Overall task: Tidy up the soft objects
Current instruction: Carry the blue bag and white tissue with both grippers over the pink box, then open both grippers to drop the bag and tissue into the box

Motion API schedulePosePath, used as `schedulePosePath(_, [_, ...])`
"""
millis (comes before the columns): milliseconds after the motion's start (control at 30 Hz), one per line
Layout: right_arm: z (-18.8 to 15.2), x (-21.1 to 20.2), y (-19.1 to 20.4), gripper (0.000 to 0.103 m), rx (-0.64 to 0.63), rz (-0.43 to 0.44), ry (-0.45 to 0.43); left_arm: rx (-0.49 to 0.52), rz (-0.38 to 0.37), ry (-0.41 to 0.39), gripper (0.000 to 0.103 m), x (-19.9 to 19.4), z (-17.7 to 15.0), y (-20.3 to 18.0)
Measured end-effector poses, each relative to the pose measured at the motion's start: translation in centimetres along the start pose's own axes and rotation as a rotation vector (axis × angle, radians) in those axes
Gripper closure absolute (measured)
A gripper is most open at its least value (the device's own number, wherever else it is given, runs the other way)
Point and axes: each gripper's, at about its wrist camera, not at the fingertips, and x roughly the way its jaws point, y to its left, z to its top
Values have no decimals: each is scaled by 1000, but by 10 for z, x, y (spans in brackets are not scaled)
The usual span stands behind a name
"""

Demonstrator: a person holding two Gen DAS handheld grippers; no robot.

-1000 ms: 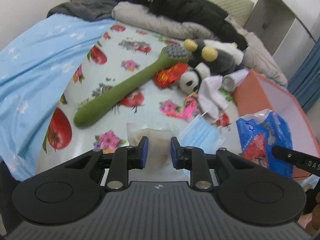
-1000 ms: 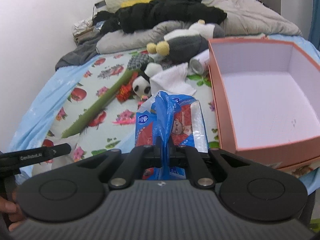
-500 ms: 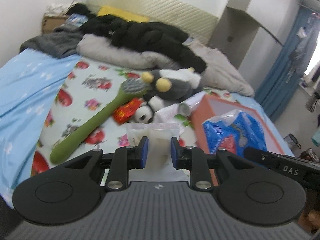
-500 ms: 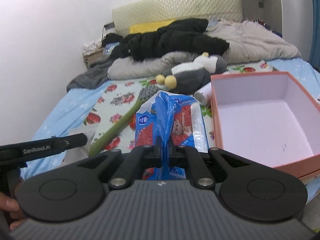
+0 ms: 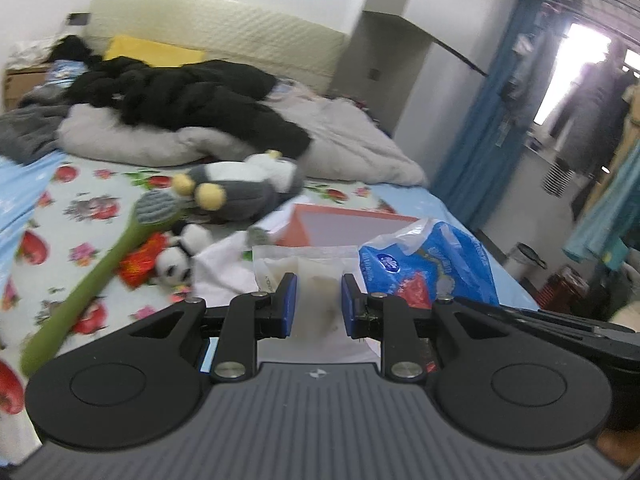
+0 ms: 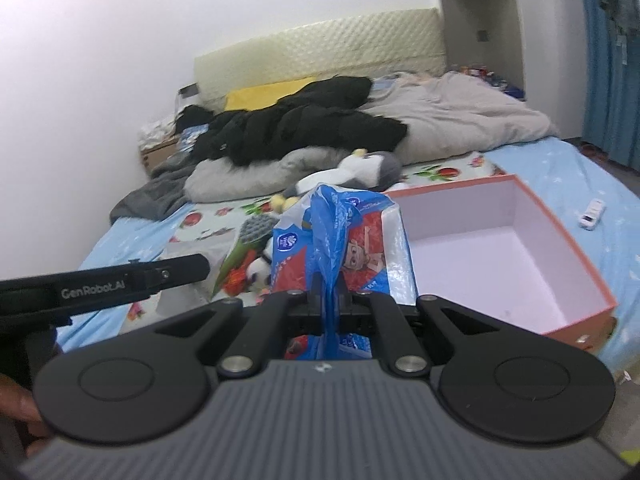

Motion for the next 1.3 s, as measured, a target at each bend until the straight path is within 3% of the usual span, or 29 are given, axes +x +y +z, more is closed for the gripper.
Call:
schedulePosePath(267, [-4, -5, -42, 97, 53, -76, 3, 56, -97, 74, 75, 47, 0, -43])
schedulePosePath(400, [-6, 8, -62, 97, 89, -98, 15, 77, -109, 119, 75, 80, 0, -54])
schedulePosePath(1000, [8, 121, -158, 96, 147, -173, 118, 118, -146, 327, 75, 275, 26, -71])
schedulePosePath(1300, [-4, 168, -179, 95, 176, -172, 199, 108, -141, 376, 75, 327, 23, -67])
